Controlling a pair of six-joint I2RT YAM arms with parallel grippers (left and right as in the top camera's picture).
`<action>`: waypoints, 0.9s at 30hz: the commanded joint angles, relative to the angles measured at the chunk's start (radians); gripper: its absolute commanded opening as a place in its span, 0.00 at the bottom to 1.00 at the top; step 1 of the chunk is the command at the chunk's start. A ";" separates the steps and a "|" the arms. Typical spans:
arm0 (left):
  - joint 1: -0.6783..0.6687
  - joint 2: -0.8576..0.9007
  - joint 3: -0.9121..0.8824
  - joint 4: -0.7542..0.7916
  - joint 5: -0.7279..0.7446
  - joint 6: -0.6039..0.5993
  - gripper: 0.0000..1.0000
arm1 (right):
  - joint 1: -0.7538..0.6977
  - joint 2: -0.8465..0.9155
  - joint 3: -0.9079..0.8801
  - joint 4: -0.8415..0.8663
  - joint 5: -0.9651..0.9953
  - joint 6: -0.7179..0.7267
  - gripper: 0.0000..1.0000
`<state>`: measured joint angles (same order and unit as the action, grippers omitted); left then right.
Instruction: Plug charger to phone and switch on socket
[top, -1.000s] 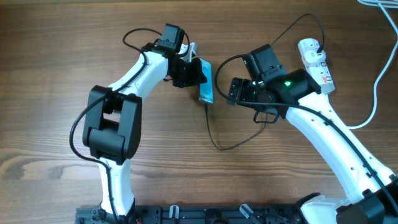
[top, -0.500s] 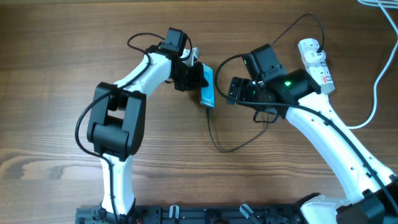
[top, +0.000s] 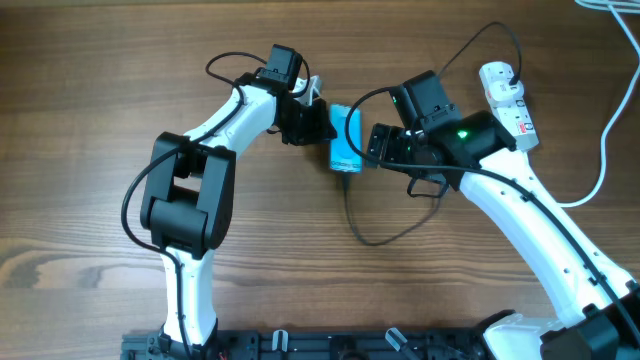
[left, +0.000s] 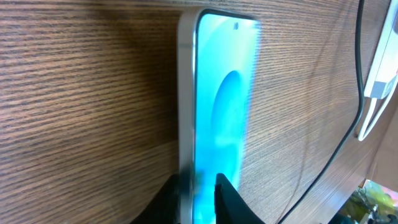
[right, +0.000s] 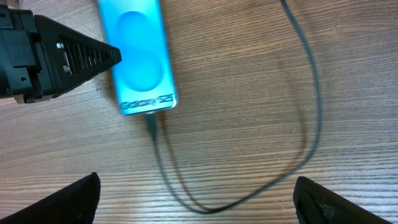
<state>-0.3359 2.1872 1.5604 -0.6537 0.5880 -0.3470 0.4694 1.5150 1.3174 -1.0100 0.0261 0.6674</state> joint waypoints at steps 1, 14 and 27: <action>-0.007 0.013 -0.003 0.004 0.000 0.002 0.18 | 0.000 0.007 0.014 -0.004 -0.011 -0.014 1.00; 0.020 -0.032 0.004 -0.053 -0.021 0.006 0.47 | -0.029 0.007 0.021 -0.033 -0.027 -0.135 1.00; 0.075 -0.458 0.004 -0.121 -0.123 0.054 1.00 | -0.642 0.070 0.212 -0.106 -0.323 -0.380 1.00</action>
<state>-0.2584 1.8416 1.5566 -0.7673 0.5224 -0.3161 -0.0429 1.5387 1.4506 -1.1225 -0.1654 0.3752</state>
